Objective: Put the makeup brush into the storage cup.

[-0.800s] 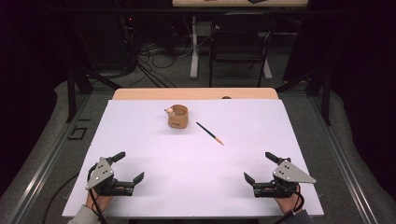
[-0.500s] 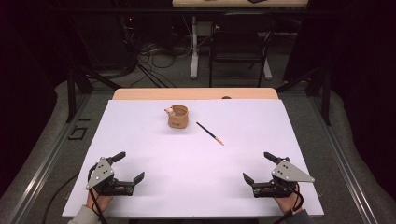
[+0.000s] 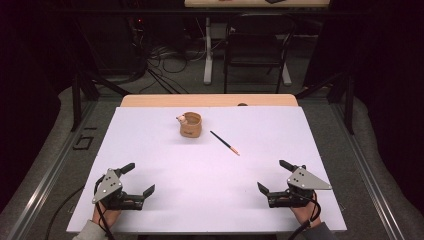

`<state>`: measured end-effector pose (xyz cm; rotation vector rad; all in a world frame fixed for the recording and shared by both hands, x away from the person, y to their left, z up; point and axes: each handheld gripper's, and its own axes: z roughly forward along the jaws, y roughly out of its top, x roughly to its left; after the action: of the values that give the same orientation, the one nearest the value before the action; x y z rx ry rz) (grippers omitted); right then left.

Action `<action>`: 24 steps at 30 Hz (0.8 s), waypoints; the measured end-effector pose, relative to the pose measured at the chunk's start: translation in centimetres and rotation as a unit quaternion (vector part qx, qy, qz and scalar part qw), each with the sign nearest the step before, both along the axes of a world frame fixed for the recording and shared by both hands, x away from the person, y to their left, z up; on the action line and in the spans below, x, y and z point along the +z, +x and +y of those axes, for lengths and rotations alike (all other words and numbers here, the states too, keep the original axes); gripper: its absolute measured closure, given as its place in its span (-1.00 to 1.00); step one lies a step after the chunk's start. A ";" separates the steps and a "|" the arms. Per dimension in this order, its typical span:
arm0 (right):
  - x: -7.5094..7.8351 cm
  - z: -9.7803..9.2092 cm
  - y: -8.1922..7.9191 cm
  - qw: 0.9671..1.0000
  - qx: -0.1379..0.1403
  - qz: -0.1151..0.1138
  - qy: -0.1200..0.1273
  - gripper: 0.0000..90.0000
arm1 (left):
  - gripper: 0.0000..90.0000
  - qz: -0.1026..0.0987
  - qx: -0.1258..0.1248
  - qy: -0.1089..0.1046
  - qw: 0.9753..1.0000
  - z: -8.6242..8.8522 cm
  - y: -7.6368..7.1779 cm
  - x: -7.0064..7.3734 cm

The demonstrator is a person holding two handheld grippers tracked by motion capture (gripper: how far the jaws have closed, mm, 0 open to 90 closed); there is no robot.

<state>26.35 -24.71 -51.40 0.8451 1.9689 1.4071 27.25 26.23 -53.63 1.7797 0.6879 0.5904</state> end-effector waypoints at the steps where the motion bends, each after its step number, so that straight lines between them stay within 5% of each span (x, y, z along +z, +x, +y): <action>1: -0.1 0.1 0.3 1.000 0.003 0.003 -0.004 -1.00 | -1.00 0.001 -0.001 0.002 1.000 -0.1 0.1 0.0; 24: -0.4 2.3 4.1 1.000 0.021 0.013 -0.008 -1.00 | -1.00 -0.001 -0.007 0.008 1.000 -0.2 0.1 0.0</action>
<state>30.49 -22.45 -51.77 0.8248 2.0256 1.4093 27.32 26.03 -53.63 1.7966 0.6704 0.5886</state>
